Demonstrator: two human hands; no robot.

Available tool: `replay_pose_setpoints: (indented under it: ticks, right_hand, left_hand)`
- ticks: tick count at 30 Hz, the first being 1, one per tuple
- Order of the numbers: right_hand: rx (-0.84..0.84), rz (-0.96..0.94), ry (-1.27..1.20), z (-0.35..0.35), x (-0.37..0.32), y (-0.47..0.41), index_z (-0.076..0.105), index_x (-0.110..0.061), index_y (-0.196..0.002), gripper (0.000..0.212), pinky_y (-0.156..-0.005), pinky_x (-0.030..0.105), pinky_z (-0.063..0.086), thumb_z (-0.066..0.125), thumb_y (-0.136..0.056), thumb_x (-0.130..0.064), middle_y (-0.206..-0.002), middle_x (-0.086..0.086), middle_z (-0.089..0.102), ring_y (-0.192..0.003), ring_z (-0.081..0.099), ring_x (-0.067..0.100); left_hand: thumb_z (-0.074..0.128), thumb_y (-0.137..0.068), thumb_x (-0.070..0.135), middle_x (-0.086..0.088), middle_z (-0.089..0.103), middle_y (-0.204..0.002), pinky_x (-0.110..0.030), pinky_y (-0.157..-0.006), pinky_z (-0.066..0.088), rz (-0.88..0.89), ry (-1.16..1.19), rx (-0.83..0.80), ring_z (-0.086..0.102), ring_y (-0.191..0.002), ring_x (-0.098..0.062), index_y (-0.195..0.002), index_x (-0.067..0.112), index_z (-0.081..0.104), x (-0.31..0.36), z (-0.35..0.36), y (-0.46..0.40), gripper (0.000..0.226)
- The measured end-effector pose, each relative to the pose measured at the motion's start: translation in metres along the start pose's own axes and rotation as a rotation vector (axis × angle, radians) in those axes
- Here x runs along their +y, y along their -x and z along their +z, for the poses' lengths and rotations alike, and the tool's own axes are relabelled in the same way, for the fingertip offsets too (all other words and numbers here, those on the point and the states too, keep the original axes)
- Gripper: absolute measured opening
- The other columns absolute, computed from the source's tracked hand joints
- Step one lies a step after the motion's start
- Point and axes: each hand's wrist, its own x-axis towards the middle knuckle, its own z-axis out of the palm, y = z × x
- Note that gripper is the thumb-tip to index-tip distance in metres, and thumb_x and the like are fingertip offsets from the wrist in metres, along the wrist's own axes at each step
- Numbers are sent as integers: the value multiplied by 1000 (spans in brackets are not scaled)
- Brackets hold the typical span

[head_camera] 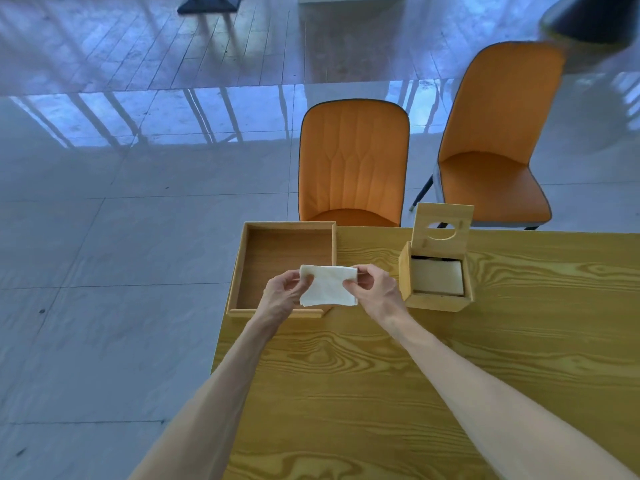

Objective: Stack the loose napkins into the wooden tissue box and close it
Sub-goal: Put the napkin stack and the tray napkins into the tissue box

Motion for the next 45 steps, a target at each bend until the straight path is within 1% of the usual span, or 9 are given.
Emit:
replay_pose_setpoints:
  ticks: [2, 6, 13, 17, 19, 23, 29, 39, 45]
  right_hand:
    - [30, 15, -33, -17, 9, 10, 67, -17, -114, 32, -82, 30, 57, 71, -85, -31, -98, -5, 72, -92, 68, 11]
    - [83, 37, -69, -53, 24, 26, 67, -18, -115, 33, -78, 23, 55, 72, -85, -31, -97, -5, 72, -92, 68, 10]
    - [150, 29, -83, -116, 52, 43, 67, -16, -117, 31, -71, 15, 48, 71, -88, -26, -95, -6, 68, -93, 66, 13]
    - [190, 24, -60, -149, 66, 40, 65, -15, -121, 39, -64, 12, 48, 73, -86, -29, -98, -4, 68, -92, 66, 14]
    - [209, 26, -47, -165, 71, 35, 64, -14, -121, 40, -59, 11, 47, 73, -86, -31, -99, -3, 68, -88, 65, 12]
    - [243, 34, -24, -184, 80, 19, 66, -14, -116, 35, -59, 9, 46, 72, -86, -31, -98, -4, 69, -86, 65, 10]
    - [302, 65, 61, -185, 85, -8, 68, -11, -115, 33, -77, 26, 55, 70, -88, -30, -104, 2, 73, -86, 63, 12]
    - [383, 93, 187, -171, 89, -27, 72, -13, -104, 35, -60, 37, 58, 56, -94, -43, -90, 4, 74, -74, 67, 20]
    - [377, 111, 265, -164, 94, -31, 73, -13, -102, 33, -67, 36, 55, 59, -93, -41, -97, 10, 71, -83, 65, 23]
  left_hand:
    - [62, -93, 42, -7, 74, -105, -18, -66, 53, 15, 13, -29, 66, -83, -13, -118, 14, 69, 5, 16, 5, 38]
    - [64, -93, 38, 3, 70, -101, -21, -64, 54, 21, 5, -24, 62, -72, -5, -117, 15, 65, 17, 56, 15, 33]
    - [65, -93, 36, -8, 72, -110, -37, -77, 58, -54, 40, -41, 70, -87, -20, -117, 15, 63, 26, 128, 23, 32]
    - [63, -95, 32, -6, 72, -105, -30, -71, 56, -70, 67, -36, 69, -84, -18, -119, 14, 64, 38, 165, 23, 30]
    - [65, -94, 28, -8, 73, -105, -29, -69, 59, -68, 79, -16, 71, -87, -20, -116, 14, 65, 44, 181, 18, 26]
    - [76, -83, 35, -6, 76, -97, -45, -84, 60, -41, 4, 119, 72, -92, -23, -96, 24, 70, 50, 203, 4, 18]
    - [75, -84, 38, 1, 74, -97, -30, -74, 53, -32, -132, 229, 68, -86, -13, -103, 21, 71, 66, 220, -14, 26]
    - [67, -89, 40, 9, 71, -92, -32, -80, 56, 46, -332, 299, 68, -89, -12, -103, 21, 71, 56, 230, -31, 24]
    - [66, -90, 37, 1, 72, -101, -35, -84, 56, 78, -412, 324, 66, -91, -13, -97, 20, 73, 49, 236, -34, 20]
